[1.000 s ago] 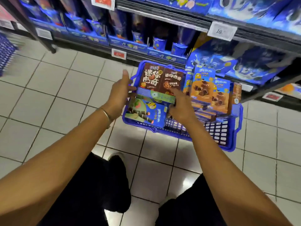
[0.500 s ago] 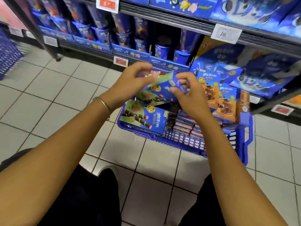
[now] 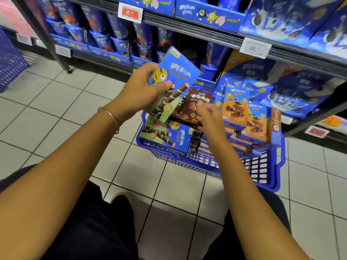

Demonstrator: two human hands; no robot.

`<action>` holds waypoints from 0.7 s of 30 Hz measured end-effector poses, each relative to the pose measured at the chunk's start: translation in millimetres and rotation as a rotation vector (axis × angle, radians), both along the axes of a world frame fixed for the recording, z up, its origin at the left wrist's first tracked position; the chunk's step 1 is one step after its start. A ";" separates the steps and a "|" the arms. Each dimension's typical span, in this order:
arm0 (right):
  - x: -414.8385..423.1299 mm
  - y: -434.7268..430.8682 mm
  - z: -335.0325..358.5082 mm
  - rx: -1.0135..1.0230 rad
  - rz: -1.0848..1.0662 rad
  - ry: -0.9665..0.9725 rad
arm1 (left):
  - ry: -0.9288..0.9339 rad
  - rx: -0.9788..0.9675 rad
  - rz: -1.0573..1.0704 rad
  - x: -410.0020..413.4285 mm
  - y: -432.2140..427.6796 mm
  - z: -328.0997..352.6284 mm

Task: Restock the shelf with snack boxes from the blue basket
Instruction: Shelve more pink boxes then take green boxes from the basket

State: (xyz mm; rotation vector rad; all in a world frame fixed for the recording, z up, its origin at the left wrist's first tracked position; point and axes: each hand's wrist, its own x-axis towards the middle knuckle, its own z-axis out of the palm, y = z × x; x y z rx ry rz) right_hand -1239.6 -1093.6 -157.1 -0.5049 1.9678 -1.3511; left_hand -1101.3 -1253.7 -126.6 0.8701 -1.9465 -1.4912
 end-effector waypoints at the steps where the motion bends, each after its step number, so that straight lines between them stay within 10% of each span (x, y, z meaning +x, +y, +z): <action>1: 6.4 5.8 -14.5 0.062 0.083 0.007 | 0.007 0.025 0.015 0.2 -0.8 0.1; 8: 22.9 11.6 -69.8 0.352 0.552 0.394 | -0.001 0.150 0.076 5.8 -6.0 -2.6; 15: 20.9 21.5 -65.9 0.190 0.417 0.518 | 0.012 0.212 0.106 5.6 -11.0 -2.6; 21: 2.6 35.2 -44.7 -0.113 0.318 0.207 | -0.006 0.184 0.088 -3.2 -8.3 -7.7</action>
